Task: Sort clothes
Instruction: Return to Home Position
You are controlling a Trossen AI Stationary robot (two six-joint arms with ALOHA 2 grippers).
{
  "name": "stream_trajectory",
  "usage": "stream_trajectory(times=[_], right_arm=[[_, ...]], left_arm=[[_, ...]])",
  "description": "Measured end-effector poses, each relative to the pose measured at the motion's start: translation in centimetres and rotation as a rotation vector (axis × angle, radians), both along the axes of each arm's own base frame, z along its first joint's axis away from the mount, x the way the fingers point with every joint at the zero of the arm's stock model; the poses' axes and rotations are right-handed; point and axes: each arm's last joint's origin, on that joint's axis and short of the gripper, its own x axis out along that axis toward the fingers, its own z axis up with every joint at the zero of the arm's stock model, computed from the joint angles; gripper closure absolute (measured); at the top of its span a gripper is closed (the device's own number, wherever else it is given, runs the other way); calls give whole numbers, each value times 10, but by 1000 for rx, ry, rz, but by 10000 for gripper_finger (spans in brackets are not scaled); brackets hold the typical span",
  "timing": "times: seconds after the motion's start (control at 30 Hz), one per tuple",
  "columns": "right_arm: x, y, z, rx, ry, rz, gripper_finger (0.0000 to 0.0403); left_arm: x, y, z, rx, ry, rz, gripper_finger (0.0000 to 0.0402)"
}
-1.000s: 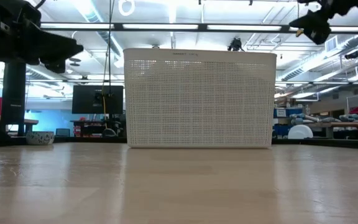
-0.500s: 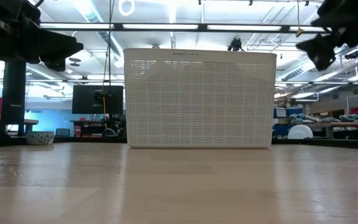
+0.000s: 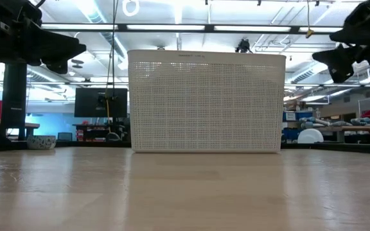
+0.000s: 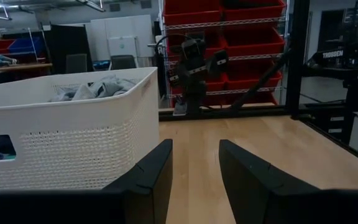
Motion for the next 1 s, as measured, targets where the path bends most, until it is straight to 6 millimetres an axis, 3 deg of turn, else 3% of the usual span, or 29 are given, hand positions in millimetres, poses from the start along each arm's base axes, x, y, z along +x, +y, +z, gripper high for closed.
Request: stream_trajectory(times=[0.27,0.47,0.63,0.83,1.0], right_arm=[[-10,-11,22,-129,17,-257,170],[-20,-12,34,-143,73,-205,170],[-8,-9,24,-131,-19,-173,170],[9,-4,-11,-102,-166,-127,169],[9,-4,-11,-111,-167,-126,169]], left_arm=[[0,0,0,0,1,0,266],[0,0,2,-2,-15,1,266],[0,0,3,-3,-23,1,266],[0,0,3,-3,-22,2,266],[0,0,3,-3,-22,4,266]])
